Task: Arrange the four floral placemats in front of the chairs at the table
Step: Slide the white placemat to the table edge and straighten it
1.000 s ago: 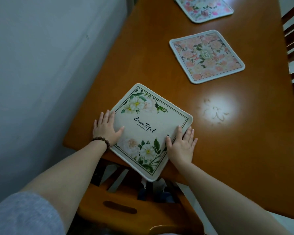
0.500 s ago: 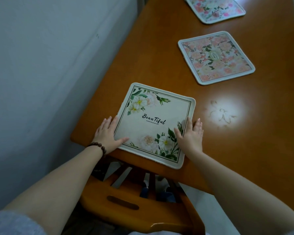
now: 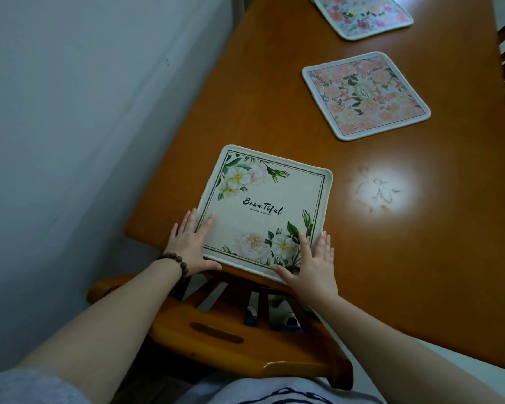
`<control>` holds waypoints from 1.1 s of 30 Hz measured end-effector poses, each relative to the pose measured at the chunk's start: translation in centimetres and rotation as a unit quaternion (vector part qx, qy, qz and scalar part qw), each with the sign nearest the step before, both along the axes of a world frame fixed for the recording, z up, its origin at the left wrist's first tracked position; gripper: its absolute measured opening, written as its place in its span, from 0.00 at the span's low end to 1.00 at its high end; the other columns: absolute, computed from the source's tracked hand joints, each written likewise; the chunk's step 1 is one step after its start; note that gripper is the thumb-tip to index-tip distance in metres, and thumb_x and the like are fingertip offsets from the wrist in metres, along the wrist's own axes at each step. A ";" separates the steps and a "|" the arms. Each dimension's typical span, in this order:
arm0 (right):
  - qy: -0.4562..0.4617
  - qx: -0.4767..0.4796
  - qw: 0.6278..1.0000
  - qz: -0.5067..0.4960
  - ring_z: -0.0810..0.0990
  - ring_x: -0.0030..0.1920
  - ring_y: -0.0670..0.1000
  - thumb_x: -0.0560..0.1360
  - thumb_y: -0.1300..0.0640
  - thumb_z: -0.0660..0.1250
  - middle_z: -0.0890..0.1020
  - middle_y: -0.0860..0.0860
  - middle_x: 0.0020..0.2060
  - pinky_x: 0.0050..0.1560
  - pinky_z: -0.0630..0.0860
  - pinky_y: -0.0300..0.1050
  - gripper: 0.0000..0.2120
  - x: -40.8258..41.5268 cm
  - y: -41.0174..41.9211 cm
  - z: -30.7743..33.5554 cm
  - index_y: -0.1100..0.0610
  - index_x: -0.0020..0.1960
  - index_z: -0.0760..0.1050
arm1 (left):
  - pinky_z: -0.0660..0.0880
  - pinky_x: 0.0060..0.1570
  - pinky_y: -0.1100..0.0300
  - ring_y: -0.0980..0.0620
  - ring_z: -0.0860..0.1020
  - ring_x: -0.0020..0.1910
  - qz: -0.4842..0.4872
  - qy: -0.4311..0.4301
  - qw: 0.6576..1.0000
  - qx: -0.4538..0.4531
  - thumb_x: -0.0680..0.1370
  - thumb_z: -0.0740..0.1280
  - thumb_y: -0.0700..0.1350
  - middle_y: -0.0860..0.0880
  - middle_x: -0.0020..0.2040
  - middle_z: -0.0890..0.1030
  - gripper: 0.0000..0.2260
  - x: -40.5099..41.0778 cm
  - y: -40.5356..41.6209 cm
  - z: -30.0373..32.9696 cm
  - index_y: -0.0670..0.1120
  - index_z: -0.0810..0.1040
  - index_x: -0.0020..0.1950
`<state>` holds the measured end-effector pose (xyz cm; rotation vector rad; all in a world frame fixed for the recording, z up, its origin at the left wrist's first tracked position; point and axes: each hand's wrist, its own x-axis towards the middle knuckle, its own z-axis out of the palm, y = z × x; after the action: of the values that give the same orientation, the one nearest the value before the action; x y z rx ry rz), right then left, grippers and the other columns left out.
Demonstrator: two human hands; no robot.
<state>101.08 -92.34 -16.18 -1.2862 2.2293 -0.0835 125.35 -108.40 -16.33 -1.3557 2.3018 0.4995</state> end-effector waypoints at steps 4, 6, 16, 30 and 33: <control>0.007 0.029 1.000 0.001 0.28 0.73 0.59 0.60 0.22 0.60 0.30 0.61 0.73 0.71 0.32 0.53 0.58 0.0 1.2 0.6 0.43 0.75 0.30 | 0.45 0.72 0.45 0.45 0.37 0.75 0.026 -0.019 0.999 -0.003 0.60 0.71 0.71 0.46 0.77 0.36 0.58 0.6 0.4 0.5 0.59 0.34 0.75; 0.016 0.049 0.999 0.014 0.27 0.72 0.60 0.57 0.21 0.61 0.29 0.61 0.72 0.70 0.31 0.55 0.61 0.3 1.6 0.8 0.42 0.72 0.25 | 0.46 0.72 0.43 0.43 0.36 0.75 0.043 -0.033 0.999 -0.004 0.59 0.71 0.72 0.46 0.77 0.35 0.60 0.8 0.4 0.7 0.60 0.32 0.74; 0.045 0.065 0.997 0.022 0.29 0.72 0.64 0.64 0.29 0.67 0.32 0.63 0.74 0.69 0.34 0.64 0.57 2.2 0.5 0.7 0.41 0.73 0.27 | 0.43 0.72 0.44 0.48 0.37 0.75 0.022 0.001 1.000 0.000 0.59 0.73 0.70 0.49 0.78 0.38 0.59 0.9 -0.5 0.4 0.60 0.35 0.75; 0.066 0.075 0.994 0.051 0.30 0.72 0.65 0.68 0.30 0.64 0.33 0.64 0.74 0.70 0.37 0.67 0.52 2.3 0.8 0.1 0.41 0.73 0.29 | 0.50 0.73 0.47 0.48 0.45 0.76 0.025 0.019 0.999 -0.037 0.60 0.73 0.69 0.49 0.78 0.46 0.55 1.5 -0.4 0.5 0.59 0.44 0.77; 0.069 0.075 0.993 0.052 0.30 0.72 0.66 0.68 0.29 0.64 0.33 0.64 0.74 0.69 0.37 0.67 0.52 2.3 0.7 0.1 0.40 0.73 0.28 | 0.52 0.72 0.47 0.48 0.46 0.76 0.024 0.015 0.999 -0.040 0.60 0.73 0.69 0.49 0.78 0.47 0.55 1.4 -0.4 0.6 0.59 0.44 0.77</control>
<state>103.41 -91.60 -16.12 -1.3564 2.2300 0.2142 126.75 -108.82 -15.75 -1.4524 2.3415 0.4498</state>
